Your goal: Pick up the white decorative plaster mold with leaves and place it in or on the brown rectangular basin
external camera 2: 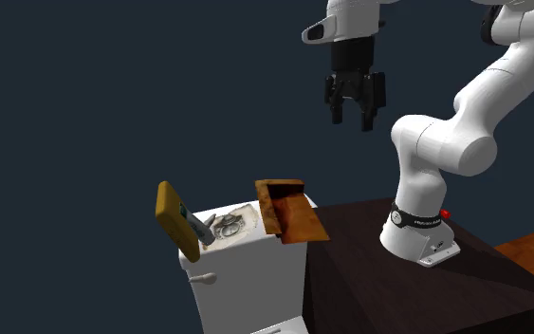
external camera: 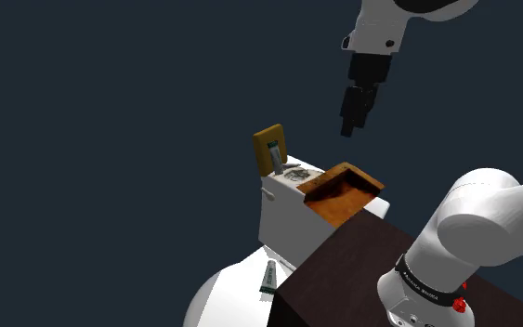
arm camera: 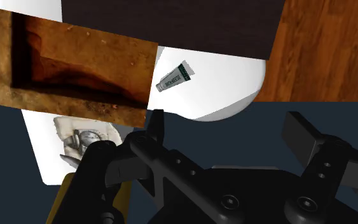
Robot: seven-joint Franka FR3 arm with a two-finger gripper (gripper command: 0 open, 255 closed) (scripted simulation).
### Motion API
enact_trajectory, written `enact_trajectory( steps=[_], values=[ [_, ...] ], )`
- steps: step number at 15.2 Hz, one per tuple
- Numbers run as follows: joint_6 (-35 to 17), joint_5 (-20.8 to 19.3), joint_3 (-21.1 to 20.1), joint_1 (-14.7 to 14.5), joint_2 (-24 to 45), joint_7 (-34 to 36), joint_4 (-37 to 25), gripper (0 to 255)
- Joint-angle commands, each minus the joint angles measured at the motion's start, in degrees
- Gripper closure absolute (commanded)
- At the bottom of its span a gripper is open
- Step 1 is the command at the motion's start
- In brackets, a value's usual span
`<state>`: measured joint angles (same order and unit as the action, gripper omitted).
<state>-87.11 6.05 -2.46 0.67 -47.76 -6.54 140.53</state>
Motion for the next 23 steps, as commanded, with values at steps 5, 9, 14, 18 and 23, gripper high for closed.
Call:
enact_trajectory(
  steps=[5, 9, 14, 18, 23],
  values=[
    [-8.99, -3.64, -6.17, -0.39, 2.68, 2.53, 5.23, 0],
    [-18.21, -8.32, -12.31, 0.1, 7.44, 6.37, 9.35, 0],
    [-29.33, -17.22, -20.41, 3.29, 16.48, 14.02, 12.38, 0],
    [-36.2, -29.01, -27.54, 8.76, 26.2, 23.89, 12.48, 0],
    [-36.75, -51.7, -35.28, 16.9, 42.34, 41.95, 8.62, 0]
  ],
)
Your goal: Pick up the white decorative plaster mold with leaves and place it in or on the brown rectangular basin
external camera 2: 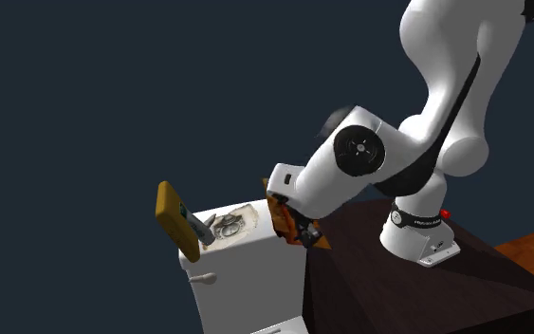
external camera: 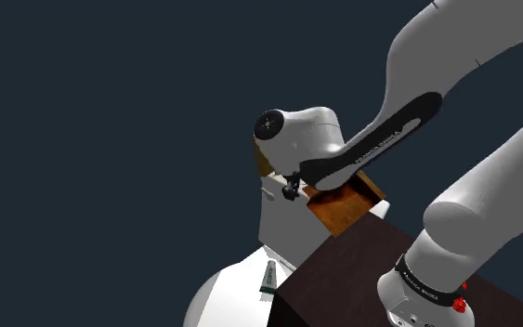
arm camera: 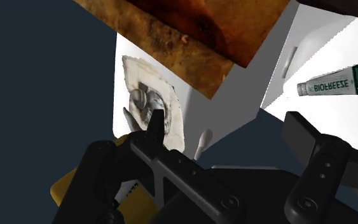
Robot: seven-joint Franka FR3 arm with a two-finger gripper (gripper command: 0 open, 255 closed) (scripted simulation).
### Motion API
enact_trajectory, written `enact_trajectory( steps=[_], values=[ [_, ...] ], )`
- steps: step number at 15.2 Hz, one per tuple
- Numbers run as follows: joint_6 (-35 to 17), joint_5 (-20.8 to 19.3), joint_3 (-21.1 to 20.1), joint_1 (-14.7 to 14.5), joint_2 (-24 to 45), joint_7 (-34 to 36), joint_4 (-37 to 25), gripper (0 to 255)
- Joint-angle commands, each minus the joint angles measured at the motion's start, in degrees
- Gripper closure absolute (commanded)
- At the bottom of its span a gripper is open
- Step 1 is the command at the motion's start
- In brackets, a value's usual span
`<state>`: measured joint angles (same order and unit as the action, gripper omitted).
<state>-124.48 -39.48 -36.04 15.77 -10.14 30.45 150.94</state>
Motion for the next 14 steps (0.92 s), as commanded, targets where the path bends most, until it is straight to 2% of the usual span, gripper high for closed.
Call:
enact_trajectory(
  steps=[1, 4, 7, 10, 14],
  values=[
    [2.11, -11.17, -2.43, 2.71, 8.5, 8.71, -3.07, 0],
    [8.51, -24.58, -1.44, 2.28, 19.79, 18.05, -7.33, 0],
    [15.36, -34.88, 2.01, -0.38, 29.76, 24.03, -11.83, 0],
    [21.44, -42.95, 6.31, -3.5, 38.35, 27.59, -16.58, 0],
    [28.09, -51.52, 12.05, -7.16, 48.25, 29.9, -23.37, 0]
  ],
)
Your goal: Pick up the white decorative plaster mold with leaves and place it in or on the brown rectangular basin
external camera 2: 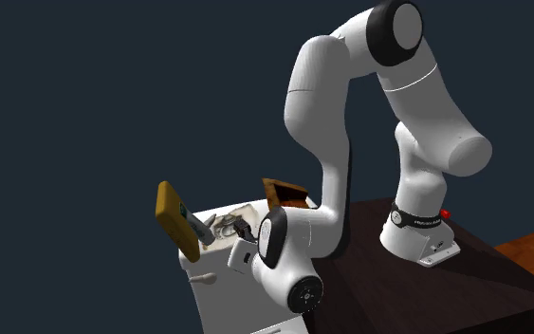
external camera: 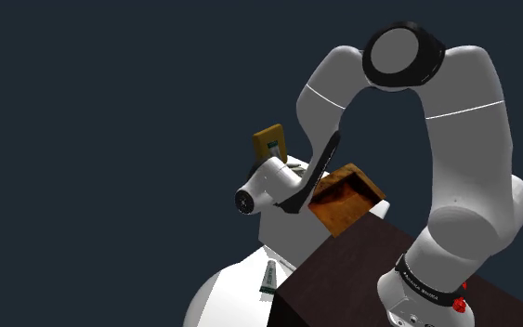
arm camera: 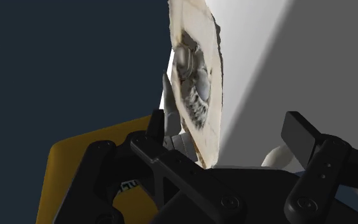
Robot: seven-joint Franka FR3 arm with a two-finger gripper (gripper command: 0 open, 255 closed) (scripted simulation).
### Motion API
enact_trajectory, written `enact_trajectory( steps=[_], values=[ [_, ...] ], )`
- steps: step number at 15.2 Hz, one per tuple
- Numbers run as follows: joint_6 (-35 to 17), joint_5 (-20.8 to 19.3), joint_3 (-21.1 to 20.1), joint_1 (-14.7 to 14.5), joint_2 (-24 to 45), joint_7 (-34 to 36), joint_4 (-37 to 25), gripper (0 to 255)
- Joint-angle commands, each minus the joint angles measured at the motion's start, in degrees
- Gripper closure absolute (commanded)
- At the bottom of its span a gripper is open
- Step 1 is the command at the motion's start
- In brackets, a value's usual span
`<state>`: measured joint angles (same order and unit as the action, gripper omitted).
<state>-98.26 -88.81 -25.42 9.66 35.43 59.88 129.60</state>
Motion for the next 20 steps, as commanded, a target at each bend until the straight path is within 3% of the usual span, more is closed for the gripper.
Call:
enact_trajectory(
  steps=[1, 8, 16, 17, 20],
  values=[
    [1.52, -2.74, 1.84, -0.79, 2.87, 0.5, -2.12, 0],
    [-0.61, -6.42, 4.3, 1.08, 4.33, 0.6, -3.05, 0],
    [-0.61, -6.42, 4.3, 1.08, 4.33, 0.6, -3.05, 0],
    [-0.61, -6.42, 4.3, 1.08, 4.33, 0.6, -3.05, 255],
    [-0.61, -6.42, 4.3, 1.08, 4.33, 0.6, -3.05, 255]
  ],
)
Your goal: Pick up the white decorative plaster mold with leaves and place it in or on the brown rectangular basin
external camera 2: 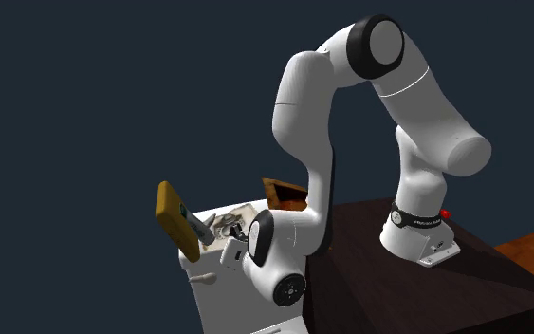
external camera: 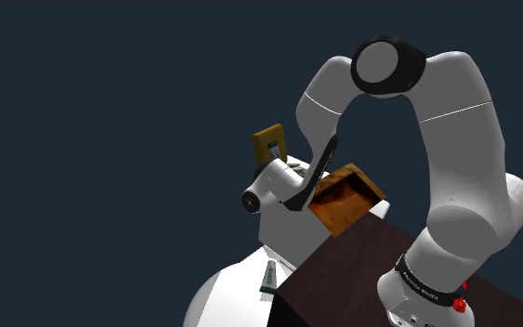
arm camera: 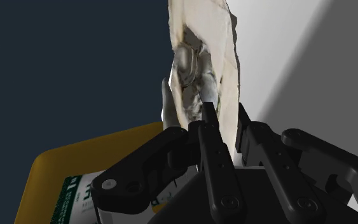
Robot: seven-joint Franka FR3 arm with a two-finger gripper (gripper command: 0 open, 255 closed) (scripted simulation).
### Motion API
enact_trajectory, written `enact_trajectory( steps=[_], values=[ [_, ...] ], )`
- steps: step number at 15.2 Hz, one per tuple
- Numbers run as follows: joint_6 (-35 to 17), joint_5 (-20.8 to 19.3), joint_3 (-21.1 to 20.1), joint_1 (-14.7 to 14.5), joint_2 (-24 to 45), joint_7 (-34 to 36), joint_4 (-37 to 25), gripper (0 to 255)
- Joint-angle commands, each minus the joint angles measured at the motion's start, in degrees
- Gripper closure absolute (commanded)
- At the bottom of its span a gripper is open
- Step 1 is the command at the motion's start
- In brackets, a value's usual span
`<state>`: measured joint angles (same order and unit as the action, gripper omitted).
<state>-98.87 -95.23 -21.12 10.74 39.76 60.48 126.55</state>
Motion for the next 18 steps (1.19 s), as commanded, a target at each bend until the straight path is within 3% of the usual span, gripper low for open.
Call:
enact_trajectory(
  steps=[1, 6, 18],
  values=[
    [0.0, 0.0, 0.0, 0.0, 0.0, 0.0, 0.0, 255],
    [0.0, -0.01, 0.0, 0.0, 0.0, 0.0, -0.01, 255],
    [-1.5, 3.62, -2.34, 1.86, -10.23, -5.19, 4.67, 255]
  ],
)
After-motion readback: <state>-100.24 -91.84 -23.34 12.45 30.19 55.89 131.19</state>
